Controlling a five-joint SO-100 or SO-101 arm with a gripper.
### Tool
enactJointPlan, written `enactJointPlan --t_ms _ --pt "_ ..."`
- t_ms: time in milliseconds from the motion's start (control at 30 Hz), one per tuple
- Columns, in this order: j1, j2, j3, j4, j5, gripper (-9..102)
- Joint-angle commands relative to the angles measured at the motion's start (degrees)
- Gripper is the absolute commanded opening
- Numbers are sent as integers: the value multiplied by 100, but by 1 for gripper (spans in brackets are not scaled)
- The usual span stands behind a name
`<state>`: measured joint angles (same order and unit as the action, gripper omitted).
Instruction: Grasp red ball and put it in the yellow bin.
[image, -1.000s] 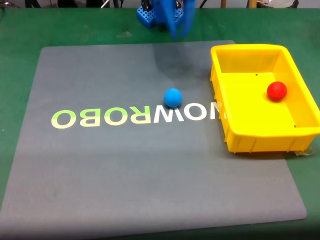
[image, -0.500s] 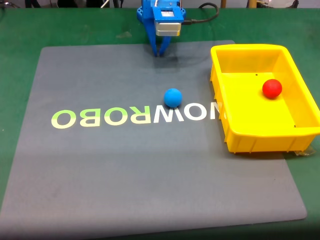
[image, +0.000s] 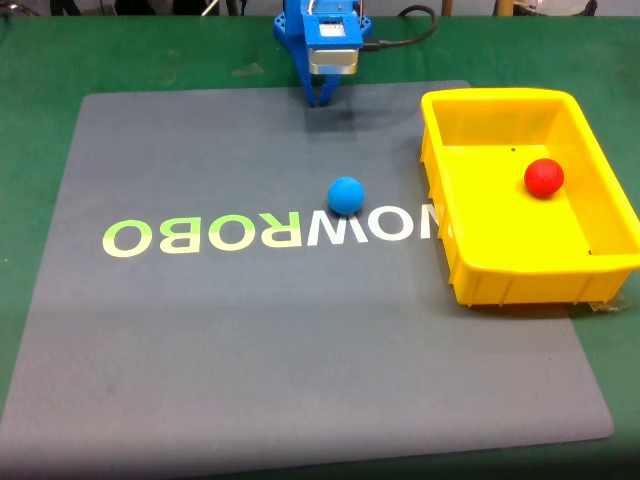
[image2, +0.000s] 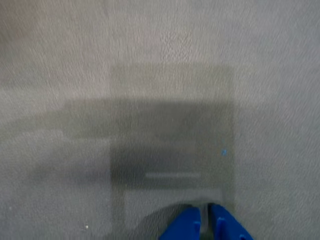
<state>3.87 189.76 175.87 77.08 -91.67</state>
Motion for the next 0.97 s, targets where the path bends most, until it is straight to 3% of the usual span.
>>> enactJointPlan --t_ms 0,933 --pt "-26 70 176 26 -44 0" --pt "-18 53 176 26 -79 0"
